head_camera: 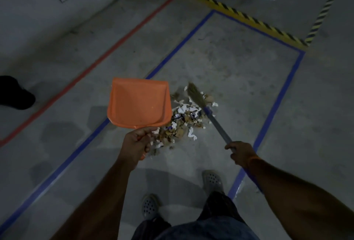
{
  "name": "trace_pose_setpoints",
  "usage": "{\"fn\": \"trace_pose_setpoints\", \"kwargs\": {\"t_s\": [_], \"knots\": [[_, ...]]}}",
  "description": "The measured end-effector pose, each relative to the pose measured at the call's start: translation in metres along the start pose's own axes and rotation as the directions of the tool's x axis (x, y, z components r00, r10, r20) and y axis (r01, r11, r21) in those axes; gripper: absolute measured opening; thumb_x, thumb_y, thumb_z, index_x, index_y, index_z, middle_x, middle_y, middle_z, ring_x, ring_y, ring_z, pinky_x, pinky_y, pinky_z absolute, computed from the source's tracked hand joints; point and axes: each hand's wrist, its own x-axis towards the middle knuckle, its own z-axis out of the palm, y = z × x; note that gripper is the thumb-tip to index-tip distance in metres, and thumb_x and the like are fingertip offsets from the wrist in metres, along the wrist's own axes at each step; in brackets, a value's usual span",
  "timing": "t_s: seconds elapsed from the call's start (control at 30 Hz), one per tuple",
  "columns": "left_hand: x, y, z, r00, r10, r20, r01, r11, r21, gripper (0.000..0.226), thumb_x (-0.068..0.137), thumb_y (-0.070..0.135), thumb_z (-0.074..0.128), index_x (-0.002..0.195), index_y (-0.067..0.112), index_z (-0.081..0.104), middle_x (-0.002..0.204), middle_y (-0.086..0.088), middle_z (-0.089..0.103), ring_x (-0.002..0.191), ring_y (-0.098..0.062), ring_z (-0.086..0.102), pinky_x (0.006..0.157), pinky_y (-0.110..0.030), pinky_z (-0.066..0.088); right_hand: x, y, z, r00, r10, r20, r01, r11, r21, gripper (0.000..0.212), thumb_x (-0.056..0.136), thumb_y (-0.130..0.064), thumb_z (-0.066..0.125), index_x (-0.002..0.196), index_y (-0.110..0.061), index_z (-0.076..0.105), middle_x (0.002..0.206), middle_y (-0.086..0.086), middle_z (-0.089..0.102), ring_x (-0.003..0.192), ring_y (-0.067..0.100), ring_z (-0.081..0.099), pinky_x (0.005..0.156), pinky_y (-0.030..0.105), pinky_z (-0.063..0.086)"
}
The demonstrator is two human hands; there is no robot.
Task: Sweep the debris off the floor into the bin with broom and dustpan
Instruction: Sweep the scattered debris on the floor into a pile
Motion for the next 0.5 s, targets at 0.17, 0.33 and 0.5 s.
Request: {"fn": "trace_pose_setpoints", "kwargs": {"t_s": [0.17, 0.33, 0.5], "knots": [[0.0, 0.005, 0.067, 0.995, 0.001, -0.102, 0.001, 1.0, 0.026, 0.032, 0.1, 0.001, 0.05, 0.105, 0.02, 0.076, 0.071, -0.004, 0.055, 0.047, -0.013, 0.04, 0.046, -0.017, 0.022, 0.052, 0.056, -0.067, 1.0, 0.0, -0.003, 0.0, 1.0, -0.017, 0.03, 0.08, 0.0, 0.065, 0.1, -0.022, 0.07, 0.11, 0.014, 0.067, 0.081, 0.028, 0.067, 0.073, 0.034, 0.058], [-0.002, 0.006, 0.141, 0.989, -0.022, -0.148, 0.024, 1.0, 0.012, 0.03, 0.1, 0.001, 0.048, 0.108, 0.014, 0.074, 0.067, -0.007, 0.049, 0.045, -0.011, 0.039, 0.042, -0.014, 0.022, 0.106, 0.101, -0.13, 0.991, -0.046, 0.124, 0.072, 0.973, -0.221, 0.04, 0.082, -0.008, 0.067, 0.12, -0.019, 0.066, 0.126, 0.009, 0.061, 0.107, 0.027, 0.062, 0.087, 0.026, 0.049], [-0.007, 0.002, 0.184, 0.984, -0.046, -0.173, 0.04, 0.999, -0.035, 0.035, 0.1, -0.002, 0.049, 0.1, 0.019, 0.077, 0.069, -0.008, 0.051, 0.046, -0.012, 0.036, 0.041, -0.015, 0.025, 0.142, 0.134, -0.16, 0.967, -0.036, 0.253, 0.134, 0.914, -0.383, 0.037, 0.083, -0.008, 0.064, 0.118, -0.02, 0.066, 0.128, 0.007, 0.06, 0.113, 0.024, 0.061, 0.096, 0.027, 0.049]]}}
